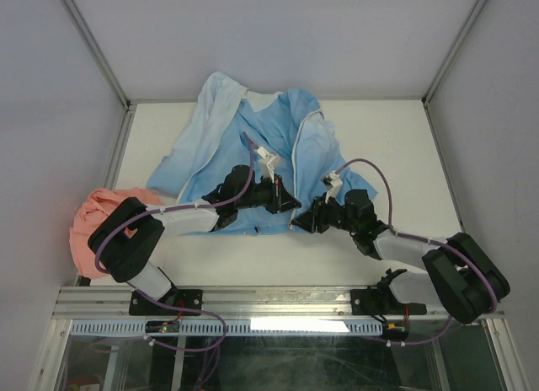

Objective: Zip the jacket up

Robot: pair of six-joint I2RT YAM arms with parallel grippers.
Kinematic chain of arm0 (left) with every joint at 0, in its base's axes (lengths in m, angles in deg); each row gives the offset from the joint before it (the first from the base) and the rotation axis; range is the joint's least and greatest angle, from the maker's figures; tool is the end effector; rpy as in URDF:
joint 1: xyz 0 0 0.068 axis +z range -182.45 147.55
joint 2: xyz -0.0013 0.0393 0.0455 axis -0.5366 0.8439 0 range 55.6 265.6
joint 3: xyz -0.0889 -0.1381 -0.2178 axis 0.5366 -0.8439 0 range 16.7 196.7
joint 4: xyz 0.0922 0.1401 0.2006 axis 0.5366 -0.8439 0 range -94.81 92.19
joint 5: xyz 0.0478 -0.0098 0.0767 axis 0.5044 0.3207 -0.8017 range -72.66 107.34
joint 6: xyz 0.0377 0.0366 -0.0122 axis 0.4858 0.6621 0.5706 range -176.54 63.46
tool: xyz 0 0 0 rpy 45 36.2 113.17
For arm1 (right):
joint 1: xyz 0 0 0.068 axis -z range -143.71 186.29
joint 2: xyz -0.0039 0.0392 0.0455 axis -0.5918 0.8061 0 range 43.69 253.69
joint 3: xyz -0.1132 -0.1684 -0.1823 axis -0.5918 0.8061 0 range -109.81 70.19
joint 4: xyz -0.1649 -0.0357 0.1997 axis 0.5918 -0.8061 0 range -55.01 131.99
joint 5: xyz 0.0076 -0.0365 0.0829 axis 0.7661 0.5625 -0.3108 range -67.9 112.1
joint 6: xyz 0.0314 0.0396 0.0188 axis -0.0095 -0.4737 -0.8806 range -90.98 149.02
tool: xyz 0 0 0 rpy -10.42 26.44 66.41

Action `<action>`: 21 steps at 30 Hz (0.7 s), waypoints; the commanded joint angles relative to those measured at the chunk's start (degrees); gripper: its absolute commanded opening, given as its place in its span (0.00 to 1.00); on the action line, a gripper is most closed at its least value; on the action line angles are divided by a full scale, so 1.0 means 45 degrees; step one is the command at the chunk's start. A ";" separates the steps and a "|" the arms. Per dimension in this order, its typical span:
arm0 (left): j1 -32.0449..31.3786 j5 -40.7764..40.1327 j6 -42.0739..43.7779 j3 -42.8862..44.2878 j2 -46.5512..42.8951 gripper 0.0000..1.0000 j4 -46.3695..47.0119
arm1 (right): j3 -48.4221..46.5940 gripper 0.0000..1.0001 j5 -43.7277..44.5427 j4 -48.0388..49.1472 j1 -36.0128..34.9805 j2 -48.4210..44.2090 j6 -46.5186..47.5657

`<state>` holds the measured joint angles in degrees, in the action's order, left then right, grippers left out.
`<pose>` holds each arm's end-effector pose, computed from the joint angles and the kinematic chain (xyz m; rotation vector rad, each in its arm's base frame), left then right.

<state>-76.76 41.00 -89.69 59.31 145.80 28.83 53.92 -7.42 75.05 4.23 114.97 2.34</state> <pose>0.2261 -0.2408 0.1989 0.5083 2.0725 -1.2541 0.1792 0.1329 0.1580 -0.4623 2.0387 1.1540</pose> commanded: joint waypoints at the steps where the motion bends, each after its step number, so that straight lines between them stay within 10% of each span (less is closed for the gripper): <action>1: -0.0169 -0.0445 -0.0687 0.0007 -0.0518 0.00 0.1925 | -0.0017 0.35 -0.0178 0.1574 -0.0159 0.0355 -0.0061; 8: -0.0220 -0.0856 -0.1386 -0.0307 -0.0672 0.01 0.2481 | -0.0057 0.00 -0.0430 0.2477 -0.0120 0.0585 -0.0038; 14: -0.0193 -0.2441 -0.0611 -0.0829 -0.2597 0.33 0.0862 | -0.0100 0.00 -0.1226 0.2132 0.0229 -0.0518 0.0366; 21: -0.0210 -0.2236 -0.0486 -0.1705 -0.3298 0.34 0.0231 | -0.0232 0.00 -0.2432 0.2225 0.0381 -0.1284 0.0332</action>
<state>-77.14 30.97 -93.19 53.37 131.57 30.42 53.97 -12.89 81.19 5.98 111.06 3.08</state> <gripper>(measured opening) 0.359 0.034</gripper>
